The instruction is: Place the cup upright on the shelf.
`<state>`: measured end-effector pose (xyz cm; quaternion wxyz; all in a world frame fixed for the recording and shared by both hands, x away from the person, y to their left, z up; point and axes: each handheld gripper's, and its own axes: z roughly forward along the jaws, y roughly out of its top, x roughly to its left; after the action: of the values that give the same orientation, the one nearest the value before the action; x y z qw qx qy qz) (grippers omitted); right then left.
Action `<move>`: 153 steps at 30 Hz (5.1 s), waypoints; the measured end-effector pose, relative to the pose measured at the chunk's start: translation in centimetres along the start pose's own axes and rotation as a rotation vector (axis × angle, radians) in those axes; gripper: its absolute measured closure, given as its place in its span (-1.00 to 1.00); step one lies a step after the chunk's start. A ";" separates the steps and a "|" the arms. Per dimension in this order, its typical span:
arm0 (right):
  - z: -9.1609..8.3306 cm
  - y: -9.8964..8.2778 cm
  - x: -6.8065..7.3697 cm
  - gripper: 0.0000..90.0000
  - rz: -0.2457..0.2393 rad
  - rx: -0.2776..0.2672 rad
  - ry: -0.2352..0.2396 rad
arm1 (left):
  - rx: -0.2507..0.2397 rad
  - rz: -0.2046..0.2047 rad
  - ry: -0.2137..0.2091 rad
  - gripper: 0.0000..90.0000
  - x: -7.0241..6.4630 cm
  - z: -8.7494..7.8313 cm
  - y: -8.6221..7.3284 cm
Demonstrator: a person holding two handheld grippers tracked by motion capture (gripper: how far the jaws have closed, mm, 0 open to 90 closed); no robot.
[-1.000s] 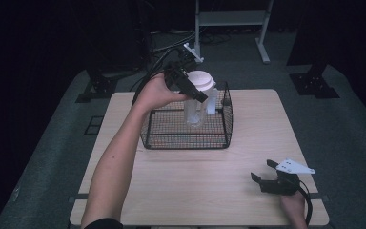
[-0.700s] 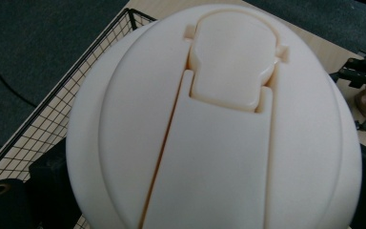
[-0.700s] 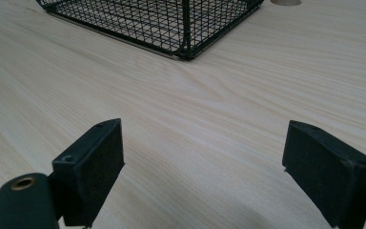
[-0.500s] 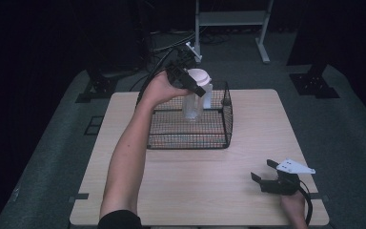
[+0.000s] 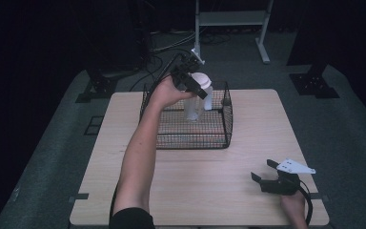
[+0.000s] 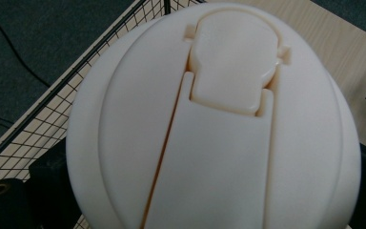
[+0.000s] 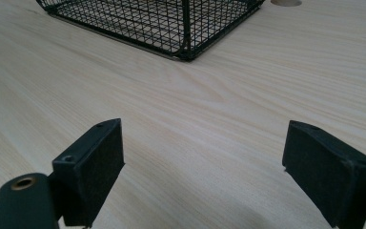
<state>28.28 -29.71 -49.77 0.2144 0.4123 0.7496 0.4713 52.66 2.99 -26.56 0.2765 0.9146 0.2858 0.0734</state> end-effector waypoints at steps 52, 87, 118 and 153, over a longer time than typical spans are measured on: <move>0.0 0.0 0.0 -0.71 0.003 -0.002 0.005 | -0.052 -0.033 0.014 -0.89 0.7 7.0 -5.1; 0.1 0.0 0.1 -0.71 0.001 0.007 -0.002 | -0.124 -0.031 0.021 -0.99 0.4 5.3 -5.9; 0.1 0.0 0.1 -0.71 -0.007 0.005 -0.005 | -0.188 0.013 0.030 -0.99 -0.6 1.2 -7.1; 0.0 -0.1 0.1 -0.71 -0.003 -0.001 -0.015 | -0.245 0.047 -0.002 -0.99 -2.7 -2.5 -14.6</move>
<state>28.22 -29.64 -49.82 0.2208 0.4148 0.7483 0.4682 42.70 12.63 -32.37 0.3846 0.8805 0.2528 0.1133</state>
